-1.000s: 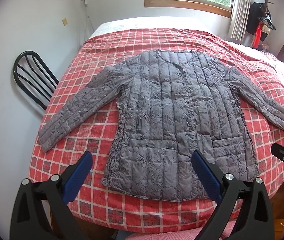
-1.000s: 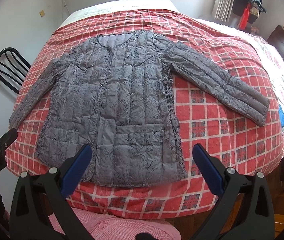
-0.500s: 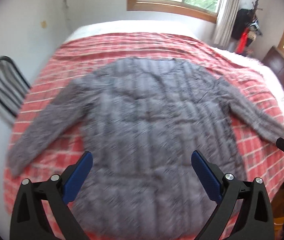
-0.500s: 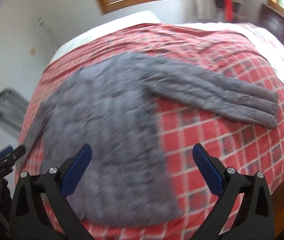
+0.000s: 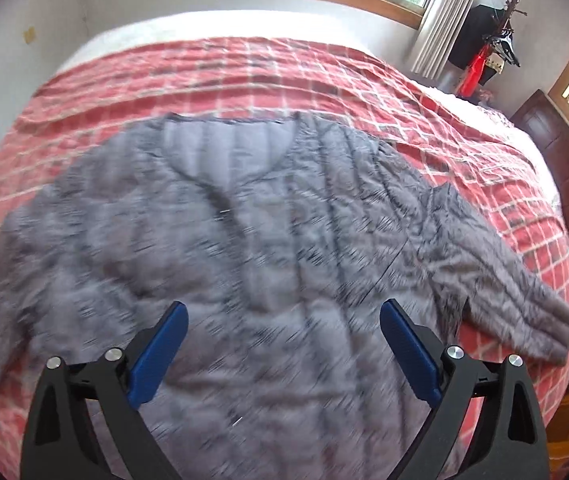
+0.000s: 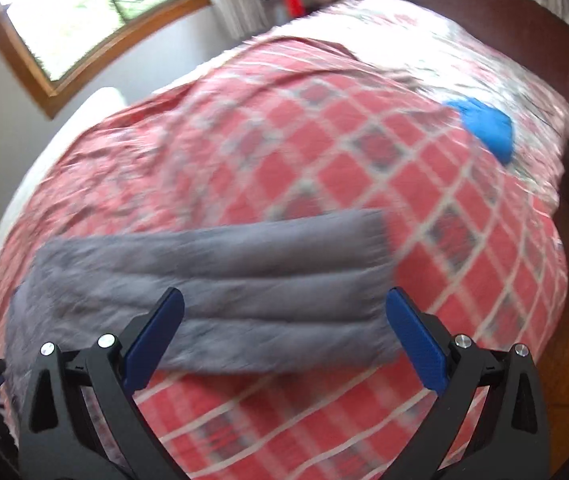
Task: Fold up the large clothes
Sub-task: 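Grasp the sleeve cuff with the right gripper and lift it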
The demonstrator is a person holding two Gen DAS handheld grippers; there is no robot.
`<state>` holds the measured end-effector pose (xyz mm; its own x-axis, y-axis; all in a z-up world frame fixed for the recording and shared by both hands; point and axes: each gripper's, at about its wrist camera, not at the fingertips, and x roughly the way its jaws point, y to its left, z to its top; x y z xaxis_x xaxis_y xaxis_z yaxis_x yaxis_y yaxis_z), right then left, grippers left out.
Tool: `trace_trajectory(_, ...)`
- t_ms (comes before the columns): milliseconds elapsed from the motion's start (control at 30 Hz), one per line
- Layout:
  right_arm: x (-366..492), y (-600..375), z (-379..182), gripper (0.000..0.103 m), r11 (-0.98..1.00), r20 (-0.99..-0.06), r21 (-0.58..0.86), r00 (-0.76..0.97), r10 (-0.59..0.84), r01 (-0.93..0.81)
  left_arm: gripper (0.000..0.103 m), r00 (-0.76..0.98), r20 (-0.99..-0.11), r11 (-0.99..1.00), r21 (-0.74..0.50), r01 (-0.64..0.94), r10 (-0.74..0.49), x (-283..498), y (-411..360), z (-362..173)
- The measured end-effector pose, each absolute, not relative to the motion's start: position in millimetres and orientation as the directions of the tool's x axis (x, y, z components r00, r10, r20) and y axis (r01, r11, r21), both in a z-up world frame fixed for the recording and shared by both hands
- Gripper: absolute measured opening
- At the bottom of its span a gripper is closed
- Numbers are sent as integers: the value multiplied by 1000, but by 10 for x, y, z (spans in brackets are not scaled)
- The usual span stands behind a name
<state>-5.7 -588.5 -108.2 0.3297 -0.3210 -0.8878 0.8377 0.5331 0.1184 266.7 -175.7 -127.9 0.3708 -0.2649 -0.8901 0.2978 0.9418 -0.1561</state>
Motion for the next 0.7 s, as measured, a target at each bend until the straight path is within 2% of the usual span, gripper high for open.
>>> trace_trajectory(233, -105, -6268, -1487, 100, 500, -914, 166, 322, -245, 850, 82, 302, -920, 941, -156, 299, -249, 2936, -2061, -1662)
trace_trajectory(333, -44, -6237, -1518, 96, 529, -914, 123, 303, -270, 840, 73, 276, -933, 945, -148, 291, -231, 2996, -2092, -1808)
trace_trajectory(367, -35, -6215, -1505, 85, 539, -914, 109, 297, -277, 835, 69, 267, -936, 946, -148, 289, -228, 3005, -2090, -1849)
trace_trajectory(400, -18, -6178, -1482, 69, 556, -912, 111, 307, -273, 824, 68, 263, -938, 947, -145, 288, -224, 3007, -2079, -1880)
trace_trajectory(433, 26, -6159, -1457, 62, 564, -913, 116, 311, -264, 818, 65, 263, -939, 947, -144, 288, -222, 3007, -2066, -1905)
trace_trajectory(500, 91, -6110, -1399, 30, 591, -918, 142, 329, -221, 794, 63, 267, -937, 945, -144, 294, -225, 3014, -2049, -1918)
trace_trajectory(600, 156, -5998, -1219, 14, 606, -888, 286, 442, -124, 743, 58, 266, -934, 940, -152, 304, -237, 3016, -2014, -1891)
trace_trajectory(700, 222, -5792, -874, 10, 598, -777, 514, 629, 19, 615, 56, 267, -928, 936, -172, 306, -258, 2999, -1913, -1796)
